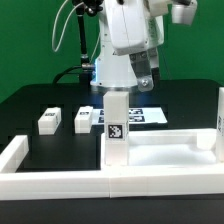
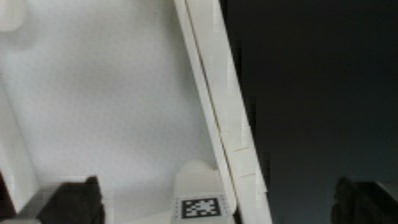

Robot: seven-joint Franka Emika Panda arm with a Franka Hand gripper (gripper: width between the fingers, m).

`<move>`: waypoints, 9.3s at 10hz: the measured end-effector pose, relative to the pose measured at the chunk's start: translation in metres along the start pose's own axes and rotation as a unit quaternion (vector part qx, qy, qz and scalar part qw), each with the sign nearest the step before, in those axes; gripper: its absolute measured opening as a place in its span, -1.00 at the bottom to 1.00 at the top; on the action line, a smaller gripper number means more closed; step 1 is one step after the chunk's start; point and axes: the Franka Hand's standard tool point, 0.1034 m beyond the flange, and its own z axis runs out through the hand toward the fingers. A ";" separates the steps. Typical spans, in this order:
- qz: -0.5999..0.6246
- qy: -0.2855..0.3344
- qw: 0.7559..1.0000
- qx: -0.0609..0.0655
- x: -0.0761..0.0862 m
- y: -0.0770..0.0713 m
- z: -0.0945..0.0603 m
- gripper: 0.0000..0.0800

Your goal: Assemble desk

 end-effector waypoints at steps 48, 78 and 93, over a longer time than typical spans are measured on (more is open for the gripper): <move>-0.715 -0.002 0.692 -0.106 0.081 0.134 0.094 -0.82; -0.850 -0.013 0.512 -0.122 0.088 0.109 0.106 -0.86; -0.988 -0.019 -0.085 -0.124 0.056 0.002 0.091 -0.85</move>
Offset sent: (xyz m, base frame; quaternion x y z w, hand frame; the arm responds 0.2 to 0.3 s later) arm -0.0494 0.0181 -0.0225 -0.0373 0.0208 -0.0493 0.9979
